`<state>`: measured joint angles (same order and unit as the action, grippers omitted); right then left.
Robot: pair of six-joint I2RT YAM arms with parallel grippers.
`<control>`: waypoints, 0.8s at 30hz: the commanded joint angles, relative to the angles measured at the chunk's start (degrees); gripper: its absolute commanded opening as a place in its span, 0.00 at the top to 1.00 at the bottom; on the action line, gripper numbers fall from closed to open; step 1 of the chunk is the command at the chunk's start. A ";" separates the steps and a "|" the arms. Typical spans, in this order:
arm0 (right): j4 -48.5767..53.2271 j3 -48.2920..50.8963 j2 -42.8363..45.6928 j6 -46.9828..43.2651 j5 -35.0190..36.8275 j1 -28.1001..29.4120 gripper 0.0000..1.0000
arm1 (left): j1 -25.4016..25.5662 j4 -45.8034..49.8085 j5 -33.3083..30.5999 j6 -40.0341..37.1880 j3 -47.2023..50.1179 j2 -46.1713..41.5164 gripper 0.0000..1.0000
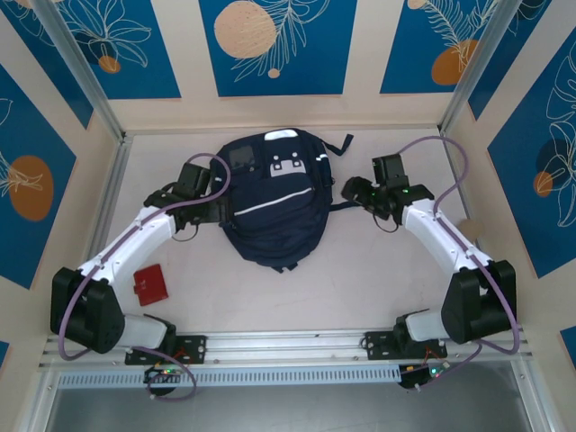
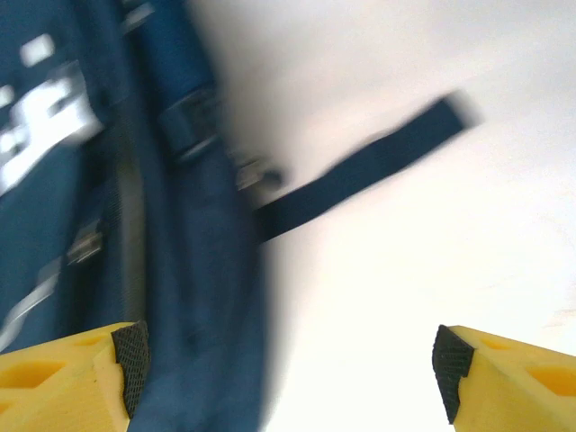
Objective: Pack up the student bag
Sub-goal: Unzip the student bag at the center of the table, then pick up the glasses case from the middle-right of the table.
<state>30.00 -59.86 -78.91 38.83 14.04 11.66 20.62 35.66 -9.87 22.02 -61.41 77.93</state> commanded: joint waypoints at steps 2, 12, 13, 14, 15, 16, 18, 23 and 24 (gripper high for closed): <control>6.04 -1.32 -3.84 -1.27 14.82 -8.23 0.10 | -1.54 0.26 -0.71 -0.90 -1.52 -1.55 0.09; 5.70 -0.45 -10.22 0.27 17.71 -28.03 0.02 | -3.04 -1.12 3.03 -3.17 -3.60 -1.29 0.01; 5.83 -0.35 -10.79 -0.03 17.45 -29.35 0.02 | -3.04 -1.12 3.21 -3.28 -3.71 -1.17 0.00; 6.06 -0.44 -11.63 -0.57 17.38 -30.58 0.02 | -3.13 -1.29 3.48 -3.32 -3.88 -1.02 0.00; 6.03 -0.44 -12.56 -1.37 17.27 -31.40 0.02 | -3.21 -1.55 3.77 -3.39 -4.05 -0.86 0.00; 6.16 -0.59 -13.20 -2.08 17.28 -32.19 0.02 | -3.24 -1.63 4.09 -3.39 -4.25 -0.72 0.00; 6.11 -0.41 -14.36 -3.66 18.14 -32.98 0.03 | -3.40 -1.65 4.54 -3.39 -4.68 -0.25 0.00; 5.86 0.87 -15.53 -4.72 20.93 -34.28 0.03 | -3.48 -1.47 5.23 -3.21 -5.52 0.69 0.00; 6.13 0.71 -15.86 -4.64 20.04 -35.02 0.03 | -3.49 -1.47 5.36 -3.13 -5.63 0.73 0.00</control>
<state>35.24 -59.75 -93.95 35.22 32.18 -21.89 17.85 34.76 -6.02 19.40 -65.04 77.78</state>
